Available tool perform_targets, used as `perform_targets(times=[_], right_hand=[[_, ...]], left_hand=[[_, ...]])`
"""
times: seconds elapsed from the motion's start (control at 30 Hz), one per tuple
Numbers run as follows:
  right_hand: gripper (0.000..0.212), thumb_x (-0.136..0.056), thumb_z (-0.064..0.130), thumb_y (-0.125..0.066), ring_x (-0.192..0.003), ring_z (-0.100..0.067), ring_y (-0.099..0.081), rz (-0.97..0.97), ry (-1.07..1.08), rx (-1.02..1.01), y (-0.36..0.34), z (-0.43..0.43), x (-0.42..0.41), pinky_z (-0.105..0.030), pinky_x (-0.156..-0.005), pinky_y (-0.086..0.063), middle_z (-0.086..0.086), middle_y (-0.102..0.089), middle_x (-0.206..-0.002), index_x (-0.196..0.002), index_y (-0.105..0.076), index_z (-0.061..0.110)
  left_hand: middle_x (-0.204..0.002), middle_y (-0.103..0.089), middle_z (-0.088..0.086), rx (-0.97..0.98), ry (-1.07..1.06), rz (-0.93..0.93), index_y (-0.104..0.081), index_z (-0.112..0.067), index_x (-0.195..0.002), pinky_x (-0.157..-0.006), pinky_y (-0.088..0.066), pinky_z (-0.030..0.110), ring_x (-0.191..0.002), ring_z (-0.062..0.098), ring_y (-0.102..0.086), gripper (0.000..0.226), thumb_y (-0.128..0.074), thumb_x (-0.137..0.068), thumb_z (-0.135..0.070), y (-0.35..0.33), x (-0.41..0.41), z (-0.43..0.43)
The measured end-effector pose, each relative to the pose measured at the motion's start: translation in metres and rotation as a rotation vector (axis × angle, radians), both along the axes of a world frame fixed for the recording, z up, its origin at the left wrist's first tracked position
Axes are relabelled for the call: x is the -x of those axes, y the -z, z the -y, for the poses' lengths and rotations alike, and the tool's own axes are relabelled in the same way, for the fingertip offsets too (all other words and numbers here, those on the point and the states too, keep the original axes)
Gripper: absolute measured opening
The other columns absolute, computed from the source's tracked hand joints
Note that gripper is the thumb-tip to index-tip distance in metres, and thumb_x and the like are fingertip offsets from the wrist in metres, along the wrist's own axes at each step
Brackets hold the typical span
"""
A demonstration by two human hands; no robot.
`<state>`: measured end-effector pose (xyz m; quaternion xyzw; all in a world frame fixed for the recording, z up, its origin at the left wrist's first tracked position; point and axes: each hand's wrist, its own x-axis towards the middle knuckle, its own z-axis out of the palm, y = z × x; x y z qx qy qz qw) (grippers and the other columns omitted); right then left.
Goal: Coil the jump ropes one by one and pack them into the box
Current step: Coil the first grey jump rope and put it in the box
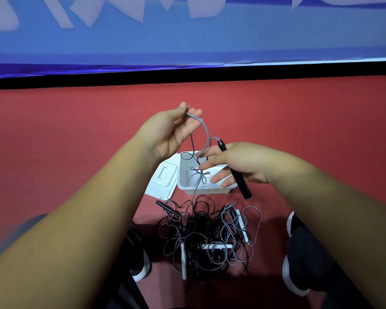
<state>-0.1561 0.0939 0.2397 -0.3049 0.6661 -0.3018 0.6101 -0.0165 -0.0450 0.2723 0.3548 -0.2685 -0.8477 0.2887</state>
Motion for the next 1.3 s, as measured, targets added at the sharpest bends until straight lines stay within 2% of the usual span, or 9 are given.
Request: perform_targets(times=[0.23,0.37,0.43,0.53,0.67,0.77,0.97,1.1,1.3], right_hand=[[0.023,-0.107,0.041,-0.062,-0.073,-0.014,-0.066,-0.079,-0.022,0.168,0.001,0.001,-0.016,-0.028,-0.061,-0.052,0.000,-0.079,-0.101,-0.103,-0.078,0.025],[0.025,-0.109,0.032,-0.060,-0.058,-0.012,-0.059,-0.125,0.164,0.238,-0.001,0.008,-0.017,-0.028,-0.051,-0.046,-0.001,-0.078,-0.089,-0.100,-0.076,0.015],[0.023,-0.109,0.027,-0.059,-0.052,-0.012,-0.055,-0.074,0.277,0.207,-0.005,0.011,-0.014,-0.027,-0.046,-0.043,-0.005,-0.077,-0.088,-0.101,-0.073,0.011],[0.021,-0.110,0.024,-0.057,-0.050,-0.012,-0.050,0.025,0.420,0.185,-0.013,0.016,-0.005,-0.024,-0.043,-0.039,-0.006,-0.075,-0.081,-0.100,-0.069,0.010],[0.020,-0.111,0.024,-0.053,-0.046,-0.006,-0.045,0.300,0.631,0.228,-0.029,0.019,0.011,-0.022,-0.042,-0.034,0.000,-0.072,-0.076,-0.096,-0.064,0.017],[0.019,-0.111,0.023,-0.051,-0.045,-0.003,-0.041,0.479,0.726,0.317,-0.040,0.018,0.029,-0.020,-0.042,-0.032,0.003,-0.072,-0.080,-0.094,-0.060,0.022],[0.014,-0.110,0.018,-0.052,-0.043,-0.001,-0.035,0.713,0.878,0.414,-0.045,0.009,0.059,-0.020,-0.047,-0.032,0.002,-0.075,-0.093,-0.098,-0.061,0.018],[0.014,-0.110,0.016,-0.051,-0.041,-0.002,-0.032,0.767,0.985,0.451,-0.045,0.004,0.070,-0.020,-0.049,-0.032,0.001,-0.077,-0.097,-0.099,-0.059,0.015],[0.028,-0.114,0.020,-0.041,-0.036,-0.002,-0.031,0.561,0.979,0.328,-0.037,0.006,0.070,-0.020,-0.046,-0.036,-0.011,-0.081,-0.109,-0.121,-0.064,0.006]], left_hand=[[-0.115,-0.063,0.023,-0.025,-0.138,-0.014,-0.058,0.008,-0.113,-0.094,-0.061,0.049,-0.099,0.033,-0.075,0.022,-0.039,-0.102,0.008,0.001,-0.011,0.014],[-0.134,-0.061,0.010,0.221,0.015,0.239,-0.060,-0.009,-0.127,-0.094,-0.048,0.029,-0.077,0.009,-0.062,0.042,-0.032,-0.099,0.005,0.004,-0.009,0.013],[-0.142,-0.063,0.006,0.270,0.107,0.337,-0.058,-0.009,-0.139,-0.095,-0.048,0.030,-0.083,0.013,-0.055,0.050,-0.033,-0.098,0.005,0.009,-0.008,0.013],[-0.134,-0.070,0.004,0.299,0.310,0.431,-0.063,-0.011,-0.135,-0.104,-0.050,0.037,-0.107,0.022,-0.064,0.049,-0.033,-0.099,0.005,0.014,-0.006,0.004],[-0.119,-0.077,0.002,0.362,0.504,0.422,-0.071,-0.013,-0.118,-0.085,-0.054,0.029,-0.098,0.017,-0.071,0.055,-0.031,-0.091,0.015,0.013,-0.001,-0.017],[-0.118,-0.078,0.004,0.438,0.590,0.434,-0.072,-0.012,-0.113,-0.090,-0.053,0.034,-0.107,0.018,-0.072,0.054,-0.030,-0.091,0.012,0.013,0.001,-0.023],[-0.123,-0.075,-0.007,0.630,1.034,0.588,-0.079,-0.029,-0.100,-0.103,-0.045,0.034,-0.114,0.011,-0.065,0.026,-0.059,-0.098,-0.013,0.029,-0.003,-0.026],[-0.112,-0.076,-0.015,0.846,1.234,0.816,-0.076,-0.026,-0.112,-0.084,-0.044,0.019,-0.099,-0.005,-0.065,0.021,-0.062,-0.102,-0.014,0.041,-0.007,-0.031],[-0.110,-0.079,0.002,0.811,1.135,0.786,-0.072,-0.013,-0.112,-0.085,-0.051,0.033,-0.102,0.021,-0.076,0.019,-0.055,-0.107,-0.009,0.044,-0.006,-0.029]])
